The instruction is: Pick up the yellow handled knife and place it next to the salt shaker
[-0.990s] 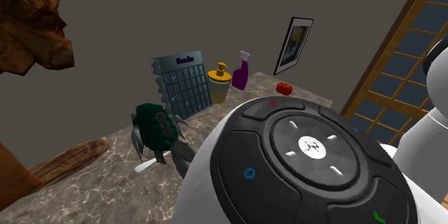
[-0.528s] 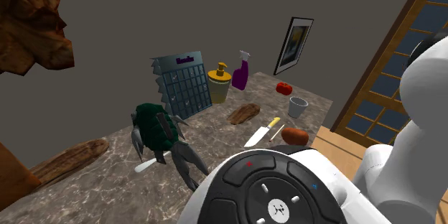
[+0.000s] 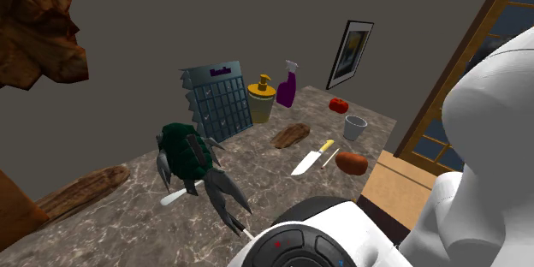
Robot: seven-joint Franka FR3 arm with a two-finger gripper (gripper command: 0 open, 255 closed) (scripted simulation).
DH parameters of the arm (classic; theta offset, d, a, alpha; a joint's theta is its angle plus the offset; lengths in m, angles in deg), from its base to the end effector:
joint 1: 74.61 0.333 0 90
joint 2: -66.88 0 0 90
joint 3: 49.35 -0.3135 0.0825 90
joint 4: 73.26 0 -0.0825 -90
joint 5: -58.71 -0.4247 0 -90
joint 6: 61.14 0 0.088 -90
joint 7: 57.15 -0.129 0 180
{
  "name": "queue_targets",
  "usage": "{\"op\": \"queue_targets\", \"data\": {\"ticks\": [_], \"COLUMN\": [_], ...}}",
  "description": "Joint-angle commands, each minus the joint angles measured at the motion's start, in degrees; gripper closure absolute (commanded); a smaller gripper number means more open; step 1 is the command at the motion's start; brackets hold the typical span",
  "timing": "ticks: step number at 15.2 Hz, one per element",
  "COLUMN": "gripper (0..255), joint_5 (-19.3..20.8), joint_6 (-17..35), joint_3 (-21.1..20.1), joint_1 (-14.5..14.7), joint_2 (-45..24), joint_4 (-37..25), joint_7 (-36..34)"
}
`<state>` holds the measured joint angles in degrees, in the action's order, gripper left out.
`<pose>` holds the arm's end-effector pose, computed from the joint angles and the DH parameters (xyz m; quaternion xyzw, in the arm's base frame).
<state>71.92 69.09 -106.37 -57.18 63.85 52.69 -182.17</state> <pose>0.1628 0.5493 0.3259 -0.9301 0.3604 -0.0624 0.0354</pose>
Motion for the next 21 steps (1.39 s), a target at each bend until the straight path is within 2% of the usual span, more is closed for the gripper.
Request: {"op": "queue_targets", "data": {"ticks": [1,4,12,13,18,21], "gripper": [255,255,255,0,0,0], "joint_5": [1.9,5.0,5.1,5.1,5.1,-2.9], "joint_6": [1.3,3.0,3.0,3.0,3.0,-1.2], "joint_3": [0.2,0.9,0.9,0.9,0.9,-0.9], "joint_1": [0.2,0.9,1.0,1.0,1.0,-0.6], "joint_2": [-1.5,-3.8,-3.9,-3.9,-3.9,2.5], "joint_4": [0.7,1.4,1.4,1.4,1.4,-0.2], "joint_7": [-1.4,-3.8,-3.8,-3.8,-3.8,1.7]}}
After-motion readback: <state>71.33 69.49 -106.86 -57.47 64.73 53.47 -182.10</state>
